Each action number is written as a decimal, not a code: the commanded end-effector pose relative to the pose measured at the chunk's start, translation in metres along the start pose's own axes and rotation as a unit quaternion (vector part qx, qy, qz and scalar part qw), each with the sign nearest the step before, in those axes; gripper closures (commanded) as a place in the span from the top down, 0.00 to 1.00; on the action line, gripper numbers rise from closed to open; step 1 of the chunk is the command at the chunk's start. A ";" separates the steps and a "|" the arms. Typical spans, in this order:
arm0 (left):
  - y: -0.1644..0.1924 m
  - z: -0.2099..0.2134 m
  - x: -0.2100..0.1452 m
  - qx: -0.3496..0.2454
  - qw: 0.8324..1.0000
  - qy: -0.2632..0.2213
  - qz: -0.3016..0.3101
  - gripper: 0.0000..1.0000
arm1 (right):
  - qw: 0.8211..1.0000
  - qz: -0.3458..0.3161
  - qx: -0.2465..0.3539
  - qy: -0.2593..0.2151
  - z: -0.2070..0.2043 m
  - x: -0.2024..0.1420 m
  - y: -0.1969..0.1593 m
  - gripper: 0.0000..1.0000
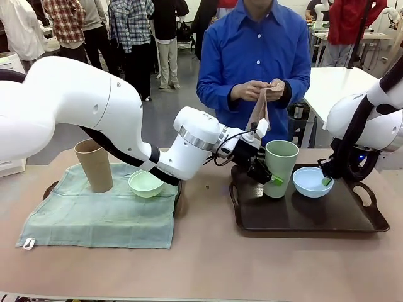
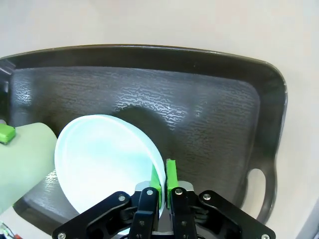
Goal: Set up a tray with a mat and arrange the tableware.
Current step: Pick up the Picnic Bowl and Reusable plastic cup from the Handle tray in front of the human's position and hold them in the air.
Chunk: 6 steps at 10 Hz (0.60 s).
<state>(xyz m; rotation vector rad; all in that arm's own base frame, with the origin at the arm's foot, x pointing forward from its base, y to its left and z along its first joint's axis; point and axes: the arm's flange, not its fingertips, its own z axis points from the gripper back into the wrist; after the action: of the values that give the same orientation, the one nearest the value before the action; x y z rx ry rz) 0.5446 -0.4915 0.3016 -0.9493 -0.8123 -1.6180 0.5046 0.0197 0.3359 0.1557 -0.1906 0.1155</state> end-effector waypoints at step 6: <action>-0.063 0.052 0.074 0.026 0.999 -0.022 -0.022 0.00 | 0.998 0.033 -0.022 -0.044 0.118 -0.045 0.020 0.02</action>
<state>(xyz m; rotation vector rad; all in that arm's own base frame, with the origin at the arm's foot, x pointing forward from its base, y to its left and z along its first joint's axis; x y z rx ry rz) 0.5084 -0.4835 0.3724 -0.9541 -0.8637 -1.5852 0.4669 0.0196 0.4206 0.1144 -0.2575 0.1777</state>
